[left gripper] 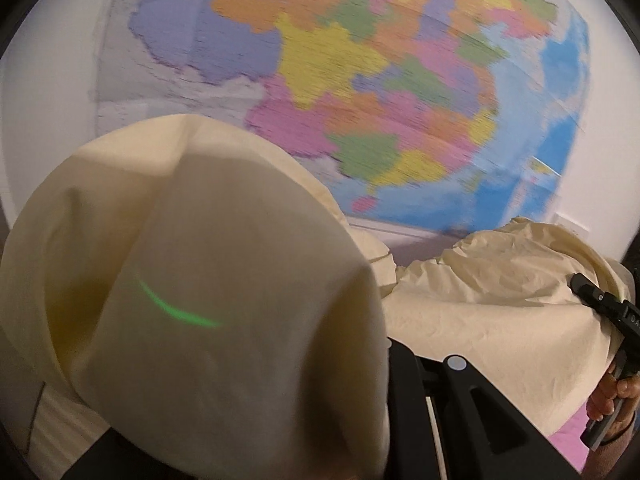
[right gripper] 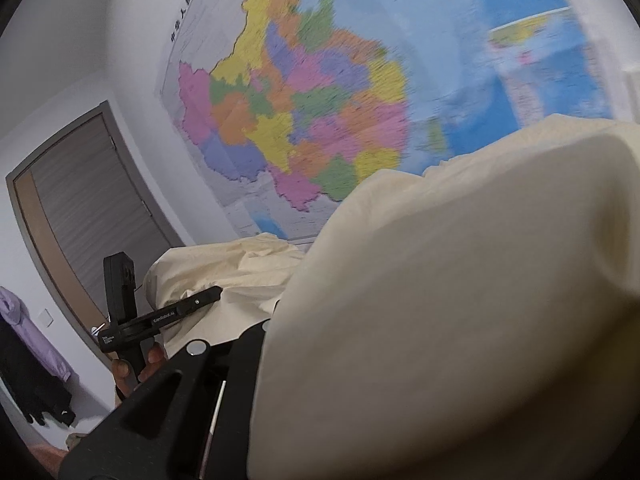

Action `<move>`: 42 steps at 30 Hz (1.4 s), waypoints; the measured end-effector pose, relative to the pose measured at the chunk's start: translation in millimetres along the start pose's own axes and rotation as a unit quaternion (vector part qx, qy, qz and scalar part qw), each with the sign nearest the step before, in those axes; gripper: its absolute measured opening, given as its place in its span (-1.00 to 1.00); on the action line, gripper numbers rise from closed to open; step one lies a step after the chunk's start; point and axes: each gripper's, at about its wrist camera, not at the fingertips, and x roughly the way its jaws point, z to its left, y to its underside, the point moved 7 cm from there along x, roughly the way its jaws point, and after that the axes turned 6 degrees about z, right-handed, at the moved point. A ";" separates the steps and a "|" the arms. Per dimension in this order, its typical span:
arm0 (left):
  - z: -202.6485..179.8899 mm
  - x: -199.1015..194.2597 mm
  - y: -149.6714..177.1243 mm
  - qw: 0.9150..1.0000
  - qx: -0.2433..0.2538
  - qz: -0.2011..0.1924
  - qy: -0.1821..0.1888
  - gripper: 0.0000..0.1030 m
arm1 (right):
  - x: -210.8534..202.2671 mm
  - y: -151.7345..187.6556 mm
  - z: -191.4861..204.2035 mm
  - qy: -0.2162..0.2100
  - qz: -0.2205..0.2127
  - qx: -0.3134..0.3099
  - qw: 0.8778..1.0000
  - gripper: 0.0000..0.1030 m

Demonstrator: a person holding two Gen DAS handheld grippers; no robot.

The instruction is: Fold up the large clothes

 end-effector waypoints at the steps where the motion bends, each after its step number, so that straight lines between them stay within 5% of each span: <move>1: 9.4 1.0 -4.8 1.000 -0.003 -0.002 -0.011 -0.74 | 11.8 -3.2 3.4 -0.006 0.004 -0.003 1.000 -0.78; 19: 171.3 50.7 -54.3 0.986 -0.055 -0.010 -0.160 -0.73 | 185.7 3.6 48.7 -0.045 0.060 -0.024 0.997 -0.78; 23: 224.5 86.9 -32.6 0.979 -0.102 0.011 -0.177 -0.72 | 232.8 42.4 52.2 -0.035 0.093 -0.035 0.994 -0.78; 27: 265.6 146.5 26.6 0.965 -0.131 0.088 -0.210 -0.71 | 274.5 107.5 25.5 -0.027 0.170 0.000 0.985 -0.64; 30: 281.0 163.7 54.8 0.962 -0.162 0.104 -0.194 -0.67 | 269.0 123.8 16.2 -0.034 0.177 0.011 0.984 -0.32; 36: 284.0 163.1 56.0 0.962 -0.162 0.098 -0.195 -0.63 | 223.7 133.8 9.8 -0.049 0.197 -0.001 0.979 0.22; 40: 286.5 165.2 59.5 0.962 -0.168 0.099 -0.191 -0.59 | 166.9 140.1 -2.7 -0.056 0.203 -0.020 0.977 0.08; 42: 287.0 166.6 58.6 0.962 -0.169 0.099 -0.190 -0.59 | 144.6 135.6 -3.8 -0.045 0.201 -0.048 0.977 -0.31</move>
